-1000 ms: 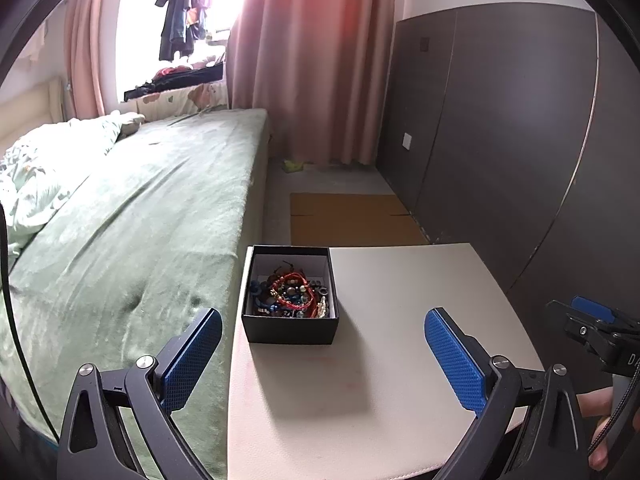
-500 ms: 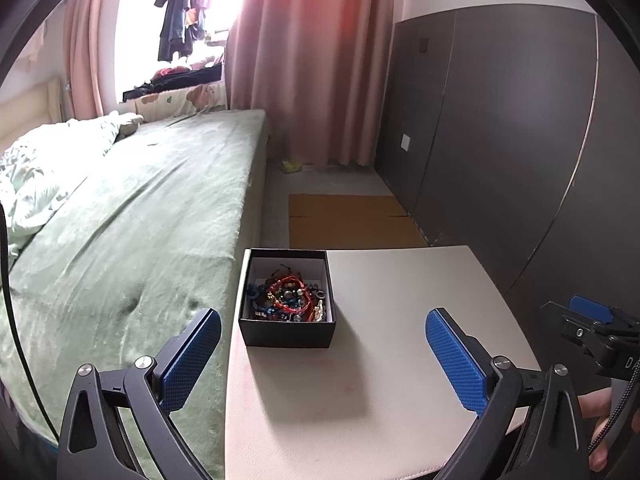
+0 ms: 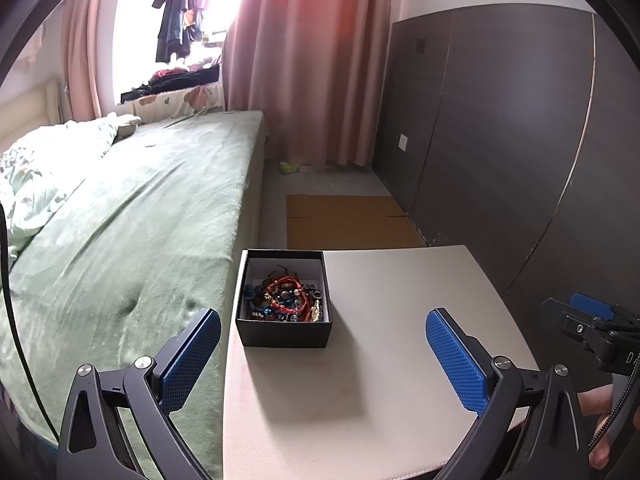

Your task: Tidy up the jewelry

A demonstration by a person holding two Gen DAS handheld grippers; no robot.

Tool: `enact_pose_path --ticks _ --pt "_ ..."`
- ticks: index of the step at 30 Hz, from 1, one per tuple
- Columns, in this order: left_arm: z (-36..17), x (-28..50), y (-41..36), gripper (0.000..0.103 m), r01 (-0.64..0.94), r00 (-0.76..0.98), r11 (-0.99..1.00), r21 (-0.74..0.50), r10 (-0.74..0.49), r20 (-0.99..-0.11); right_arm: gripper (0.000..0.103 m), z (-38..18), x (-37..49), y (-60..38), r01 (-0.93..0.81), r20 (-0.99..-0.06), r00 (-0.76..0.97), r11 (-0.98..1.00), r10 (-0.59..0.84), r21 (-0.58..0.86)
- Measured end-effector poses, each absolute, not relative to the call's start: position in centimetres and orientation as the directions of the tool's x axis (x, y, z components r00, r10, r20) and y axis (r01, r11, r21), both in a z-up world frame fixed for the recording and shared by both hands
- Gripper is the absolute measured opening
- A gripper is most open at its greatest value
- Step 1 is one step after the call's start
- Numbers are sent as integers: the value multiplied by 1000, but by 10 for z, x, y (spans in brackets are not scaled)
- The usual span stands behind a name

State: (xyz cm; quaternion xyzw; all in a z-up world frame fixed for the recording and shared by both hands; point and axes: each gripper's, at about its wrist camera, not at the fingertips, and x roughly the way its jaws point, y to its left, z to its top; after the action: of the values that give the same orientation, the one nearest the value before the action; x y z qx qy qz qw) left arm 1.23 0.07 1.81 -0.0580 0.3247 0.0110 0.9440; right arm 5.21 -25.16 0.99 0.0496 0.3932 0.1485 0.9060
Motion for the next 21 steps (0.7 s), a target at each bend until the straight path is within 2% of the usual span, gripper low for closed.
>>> enact_pose_path --ticks 21 --pt "19 10 0 102 -59 789 993 -105 -18 -614 103 12 52 -252 -231 -703 644 952 303 200"
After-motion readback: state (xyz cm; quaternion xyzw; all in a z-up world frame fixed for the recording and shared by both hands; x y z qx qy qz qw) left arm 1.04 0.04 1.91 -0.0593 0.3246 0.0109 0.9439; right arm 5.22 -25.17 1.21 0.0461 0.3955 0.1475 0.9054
